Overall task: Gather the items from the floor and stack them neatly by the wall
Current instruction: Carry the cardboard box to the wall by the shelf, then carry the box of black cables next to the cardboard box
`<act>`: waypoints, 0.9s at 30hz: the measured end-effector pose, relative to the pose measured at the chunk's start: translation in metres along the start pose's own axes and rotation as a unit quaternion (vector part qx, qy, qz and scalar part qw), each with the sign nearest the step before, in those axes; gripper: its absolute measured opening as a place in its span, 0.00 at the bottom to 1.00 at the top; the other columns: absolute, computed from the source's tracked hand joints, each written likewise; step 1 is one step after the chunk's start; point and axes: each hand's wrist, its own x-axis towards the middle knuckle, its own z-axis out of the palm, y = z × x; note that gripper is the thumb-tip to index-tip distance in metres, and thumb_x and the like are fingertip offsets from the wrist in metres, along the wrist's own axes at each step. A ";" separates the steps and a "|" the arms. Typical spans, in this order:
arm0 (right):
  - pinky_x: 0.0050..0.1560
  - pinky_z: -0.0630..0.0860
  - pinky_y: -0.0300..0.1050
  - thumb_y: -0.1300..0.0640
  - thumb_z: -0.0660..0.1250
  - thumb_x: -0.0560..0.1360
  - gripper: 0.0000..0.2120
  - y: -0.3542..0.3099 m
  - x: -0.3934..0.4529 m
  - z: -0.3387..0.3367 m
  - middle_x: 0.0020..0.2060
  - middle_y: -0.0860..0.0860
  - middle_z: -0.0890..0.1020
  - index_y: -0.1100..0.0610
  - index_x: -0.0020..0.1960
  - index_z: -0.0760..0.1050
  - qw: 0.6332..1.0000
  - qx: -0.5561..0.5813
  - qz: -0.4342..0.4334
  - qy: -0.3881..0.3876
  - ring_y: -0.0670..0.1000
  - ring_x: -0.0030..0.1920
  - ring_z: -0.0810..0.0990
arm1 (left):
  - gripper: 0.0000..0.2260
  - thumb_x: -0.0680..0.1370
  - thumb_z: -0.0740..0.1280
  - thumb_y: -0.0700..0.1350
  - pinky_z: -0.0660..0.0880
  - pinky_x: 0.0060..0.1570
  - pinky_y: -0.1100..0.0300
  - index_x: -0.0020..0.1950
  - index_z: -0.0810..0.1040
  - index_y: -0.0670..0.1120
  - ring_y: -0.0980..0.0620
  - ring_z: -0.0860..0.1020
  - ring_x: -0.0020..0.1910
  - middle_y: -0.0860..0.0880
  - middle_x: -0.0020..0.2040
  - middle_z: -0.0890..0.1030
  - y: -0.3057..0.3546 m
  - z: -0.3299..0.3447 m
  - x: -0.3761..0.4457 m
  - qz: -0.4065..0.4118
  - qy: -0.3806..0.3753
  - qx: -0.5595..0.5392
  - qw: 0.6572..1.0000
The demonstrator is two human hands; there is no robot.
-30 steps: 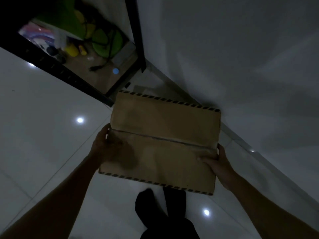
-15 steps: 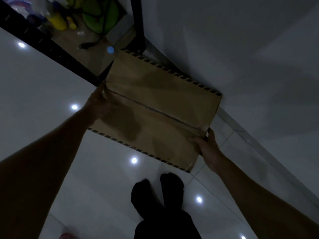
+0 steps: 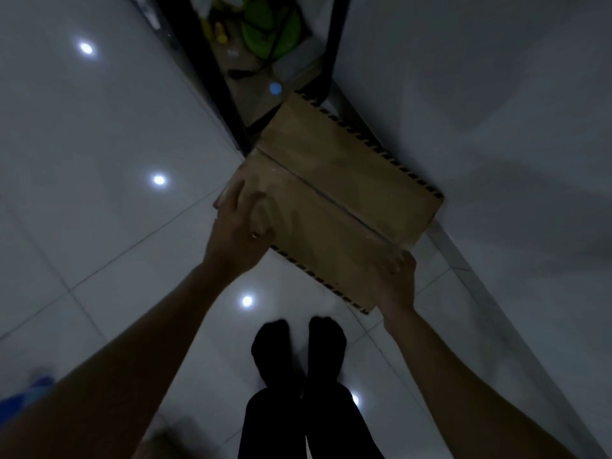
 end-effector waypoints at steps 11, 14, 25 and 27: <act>0.60 0.70 0.43 0.55 0.74 0.75 0.36 0.003 -0.176 0.091 0.67 0.46 0.71 0.43 0.76 0.60 0.944 -0.185 -0.093 -0.258 0.47 0.69 0.70 | 0.23 0.74 0.74 0.48 0.64 0.69 0.58 0.68 0.74 0.51 0.50 0.70 0.70 0.48 0.70 0.73 -0.030 -0.089 -0.222 -0.192 0.034 -0.077 0.978; 0.57 0.70 0.41 0.53 0.74 0.74 0.34 0.028 -0.228 0.113 0.66 0.46 0.73 0.41 0.74 0.63 0.914 -0.223 -0.128 -0.313 0.47 0.68 0.70 | 0.22 0.74 0.74 0.47 0.67 0.66 0.59 0.67 0.75 0.50 0.56 0.72 0.63 0.51 0.66 0.75 -0.049 -0.107 -0.289 -0.208 0.072 -0.096 0.971; 0.58 0.74 0.44 0.53 0.75 0.73 0.30 0.147 -0.420 0.153 0.61 0.47 0.78 0.43 0.71 0.67 0.834 -0.322 -0.181 -0.410 0.50 0.63 0.75 | 0.18 0.72 0.76 0.45 0.73 0.60 0.60 0.61 0.78 0.53 0.55 0.77 0.56 0.55 0.57 0.78 -0.065 -0.124 -0.575 -0.320 0.234 -0.213 0.893; 0.57 0.74 0.43 0.53 0.75 0.73 0.29 0.172 -0.445 0.158 0.60 0.47 0.78 0.43 0.71 0.68 0.819 -0.341 -0.186 -0.422 0.50 0.62 0.76 | 0.18 0.73 0.75 0.47 0.73 0.62 0.59 0.62 0.78 0.53 0.59 0.77 0.57 0.58 0.56 0.78 -0.073 -0.116 -0.620 -0.352 0.239 -0.227 0.876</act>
